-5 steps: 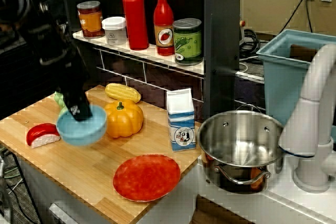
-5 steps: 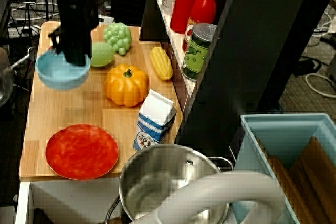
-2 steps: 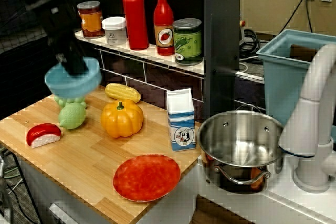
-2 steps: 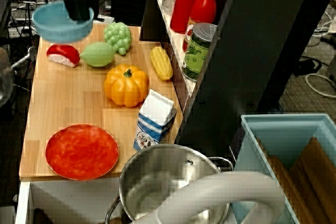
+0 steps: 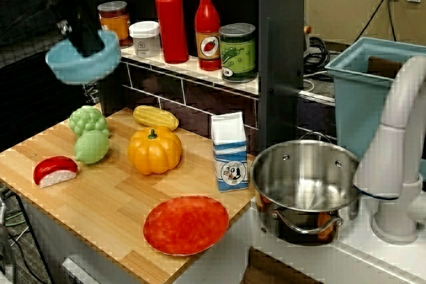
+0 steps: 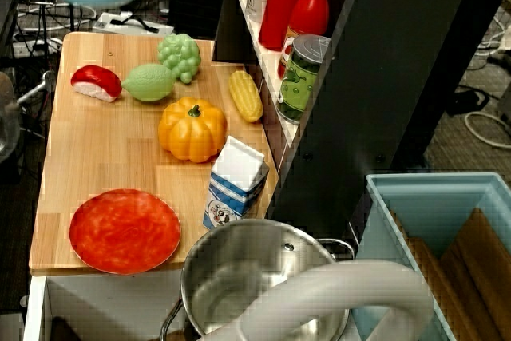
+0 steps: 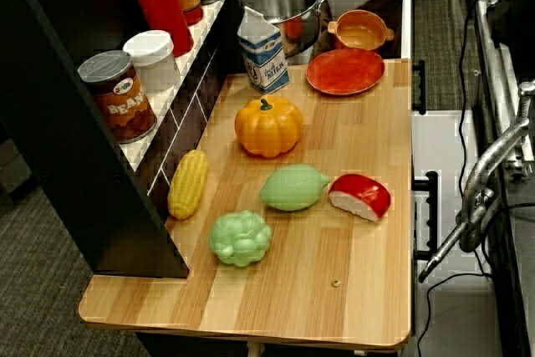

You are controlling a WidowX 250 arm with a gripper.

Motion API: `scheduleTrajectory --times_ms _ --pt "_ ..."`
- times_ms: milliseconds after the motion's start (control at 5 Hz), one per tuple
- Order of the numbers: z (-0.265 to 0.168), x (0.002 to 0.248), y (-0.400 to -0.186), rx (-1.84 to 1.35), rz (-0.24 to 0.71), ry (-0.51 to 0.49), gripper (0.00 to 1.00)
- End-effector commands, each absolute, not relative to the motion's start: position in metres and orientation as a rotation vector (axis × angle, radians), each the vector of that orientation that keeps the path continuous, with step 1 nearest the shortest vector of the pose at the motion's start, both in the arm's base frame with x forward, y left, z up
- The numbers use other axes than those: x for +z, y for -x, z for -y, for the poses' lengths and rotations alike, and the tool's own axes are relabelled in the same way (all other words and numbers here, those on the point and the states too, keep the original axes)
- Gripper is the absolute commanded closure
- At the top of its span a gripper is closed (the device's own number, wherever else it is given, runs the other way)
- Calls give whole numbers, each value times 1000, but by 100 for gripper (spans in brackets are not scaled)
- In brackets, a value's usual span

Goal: Lift bowl

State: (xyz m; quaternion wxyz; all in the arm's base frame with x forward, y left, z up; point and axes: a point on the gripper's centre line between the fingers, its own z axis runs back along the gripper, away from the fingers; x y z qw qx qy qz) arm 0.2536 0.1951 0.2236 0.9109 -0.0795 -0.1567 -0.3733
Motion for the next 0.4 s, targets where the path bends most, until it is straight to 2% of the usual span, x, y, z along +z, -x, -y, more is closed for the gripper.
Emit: scheduleTrajectory --times_ms 0,200 --pt "-204 248 -257 -768 345 133 100" --pt "-207 249 -259 -761 350 135 100"
